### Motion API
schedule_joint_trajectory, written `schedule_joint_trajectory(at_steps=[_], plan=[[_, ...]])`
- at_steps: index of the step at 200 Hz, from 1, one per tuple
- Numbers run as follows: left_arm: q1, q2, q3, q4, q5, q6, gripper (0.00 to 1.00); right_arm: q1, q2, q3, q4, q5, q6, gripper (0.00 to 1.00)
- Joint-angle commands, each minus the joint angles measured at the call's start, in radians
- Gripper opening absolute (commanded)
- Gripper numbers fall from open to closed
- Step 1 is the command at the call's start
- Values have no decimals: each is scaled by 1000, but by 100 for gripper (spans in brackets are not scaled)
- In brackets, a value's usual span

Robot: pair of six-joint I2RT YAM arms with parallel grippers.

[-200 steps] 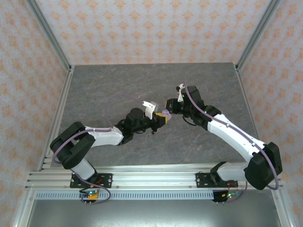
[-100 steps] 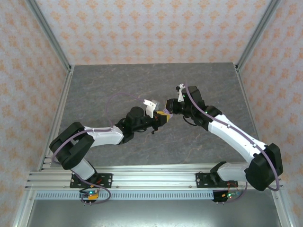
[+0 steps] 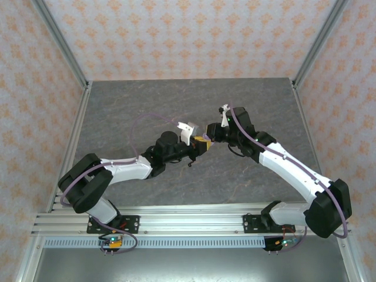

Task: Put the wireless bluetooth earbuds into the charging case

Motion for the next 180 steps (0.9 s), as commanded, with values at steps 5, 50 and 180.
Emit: schedule_joint_trajectory(at_steps=[5,50,180], plan=[[-11,-30,42,-19,-23,24,9,8,-24,-2,-14,11,-18,17],[-11,-32,48,-26,-26,22,9,9,-22,-7,-20,12,-20,17],[-11,-24,69,-42,-46,15,9,13,-22,-18,-27,-8,-29,17]])
